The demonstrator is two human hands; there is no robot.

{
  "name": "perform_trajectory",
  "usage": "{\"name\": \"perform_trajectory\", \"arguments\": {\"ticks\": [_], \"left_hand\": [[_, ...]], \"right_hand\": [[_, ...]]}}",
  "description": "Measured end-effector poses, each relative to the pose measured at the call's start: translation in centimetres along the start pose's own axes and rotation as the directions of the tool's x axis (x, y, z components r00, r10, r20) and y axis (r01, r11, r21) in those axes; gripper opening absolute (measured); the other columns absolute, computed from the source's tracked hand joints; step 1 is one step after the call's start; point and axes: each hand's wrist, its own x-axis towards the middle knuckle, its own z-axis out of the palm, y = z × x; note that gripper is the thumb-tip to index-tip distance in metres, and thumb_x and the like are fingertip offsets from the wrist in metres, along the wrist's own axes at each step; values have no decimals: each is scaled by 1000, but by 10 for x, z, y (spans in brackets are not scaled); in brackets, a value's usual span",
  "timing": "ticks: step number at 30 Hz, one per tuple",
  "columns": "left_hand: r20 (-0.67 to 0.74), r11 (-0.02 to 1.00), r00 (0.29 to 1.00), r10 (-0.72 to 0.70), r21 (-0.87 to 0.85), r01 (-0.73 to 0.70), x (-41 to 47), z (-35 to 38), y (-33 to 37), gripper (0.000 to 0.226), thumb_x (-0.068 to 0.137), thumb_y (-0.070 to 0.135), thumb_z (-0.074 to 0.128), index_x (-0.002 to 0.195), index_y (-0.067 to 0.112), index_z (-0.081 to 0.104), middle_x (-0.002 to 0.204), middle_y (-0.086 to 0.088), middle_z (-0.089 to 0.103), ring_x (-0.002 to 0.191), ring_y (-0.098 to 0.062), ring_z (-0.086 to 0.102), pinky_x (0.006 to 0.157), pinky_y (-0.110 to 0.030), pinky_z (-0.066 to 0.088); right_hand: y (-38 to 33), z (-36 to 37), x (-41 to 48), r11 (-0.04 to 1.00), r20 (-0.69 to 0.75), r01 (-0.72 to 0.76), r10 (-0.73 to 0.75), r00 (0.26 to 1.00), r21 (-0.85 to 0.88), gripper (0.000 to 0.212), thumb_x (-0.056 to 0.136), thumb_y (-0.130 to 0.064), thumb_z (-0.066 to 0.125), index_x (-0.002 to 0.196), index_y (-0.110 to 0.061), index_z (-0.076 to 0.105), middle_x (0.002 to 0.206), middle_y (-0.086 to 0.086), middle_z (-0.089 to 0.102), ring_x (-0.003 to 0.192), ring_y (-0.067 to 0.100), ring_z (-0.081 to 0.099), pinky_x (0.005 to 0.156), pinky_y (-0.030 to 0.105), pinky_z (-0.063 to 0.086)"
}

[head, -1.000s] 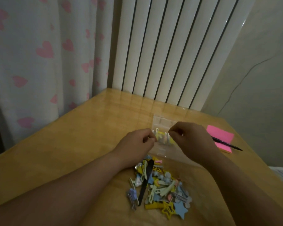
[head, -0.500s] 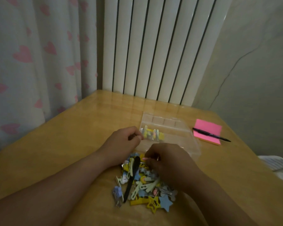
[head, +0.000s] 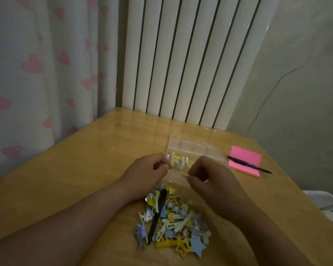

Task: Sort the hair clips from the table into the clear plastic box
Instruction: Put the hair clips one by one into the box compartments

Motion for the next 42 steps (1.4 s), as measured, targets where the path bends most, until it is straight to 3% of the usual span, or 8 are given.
{"name": "perform_trajectory", "arguments": {"ticks": [6, 15, 21, 24, 30, 33, 39, 42], "left_hand": [[9, 1000, 1000, -10, -19, 11, 0, 1, 0, 19, 108, 32, 55, 96, 30, 69, 69, 8, 54, 55, -6, 42, 59, -31, 36], [8, 999, 1000, -20, -29, 20, -1, 0, 4, 18, 105, 31, 56, 94, 28, 70, 72, 5, 59, 59, -9, 46, 61, -33, 39], [31, 999, 999, -23, -35, 24, -1, -1, 3, 18, 105, 35, 55, 97, 30, 70, 78, 4, 61, 64, -16, 50, 62, -35, 41], [36, 999, 999, -21, -30, 22, -1, -2, 4, 19, 106, 34, 54, 100, 28, 70, 77, 6, 59, 64, -15, 48, 62, -34, 40], [29, 999, 999, -23, -28, 24, -2, -2, 5, 19, 108, 33, 54, 99, 28, 70, 72, 7, 55, 58, -10, 44, 59, -31, 38], [16, 999, 999, -28, -21, 28, -1, -2, 5, 20, 108, 28, 53, 100, 27, 71, 69, 8, 55, 56, -8, 44, 57, -30, 37], [1, 999, 1000, -32, -9, 32, 0, -2, 7, 21, 109, 24, 53, 101, 24, 73, 72, 9, 60, 58, 1, 51, 56, -19, 37], [-1, 1000, 1000, -27, -10, 27, 1, -1, 6, 20, 108, 24, 55, 99, 26, 73, 74, 7, 62, 60, -1, 51, 59, -22, 40]], "right_hand": [[18, -33, 40, 979, -130, -199, 204, 970, 48, 7, 96, -23, 74, 91, -20, 71, 82, -1, 71, 69, 13, 63, 57, 23, 43], [45, -5, 113, 929, 37, -342, 350, 936, -141, 7, 89, -16, 80, 83, -16, 80, 79, 2, 74, 77, 19, 69, 62, 27, 50], [57, 13, 119, 902, 2, -381, 389, 921, -204, 10, 85, -21, 83, 75, -24, 83, 80, -2, 78, 79, 17, 72, 74, 33, 60], [55, 10, 110, 908, -32, -394, 394, 919, -144, 6, 90, -20, 79, 89, -17, 84, 88, 2, 79, 78, 17, 70, 76, 36, 61], [17, -1, 57, 987, -261, -146, 124, 957, -66, 8, 99, -26, 69, 95, -26, 76, 89, -13, 74, 79, 0, 64, 71, 28, 56], [-10, -1, 26, 999, -63, -38, 39, 997, 14, 8, 99, -30, 70, 95, -32, 77, 81, -14, 74, 73, 0, 69, 69, 23, 58], [-19, 19, 10, 900, 122, 64, -12, 992, -431, 24, 100, -45, 59, 108, -36, 80, 96, -12, 77, 77, 8, 68, 74, 35, 61], [-21, 29, 10, 849, 165, 85, 2, 986, -522, 27, 99, -47, 59, 105, -31, 80, 94, -6, 77, 81, 17, 70, 72, 33, 61]]}}
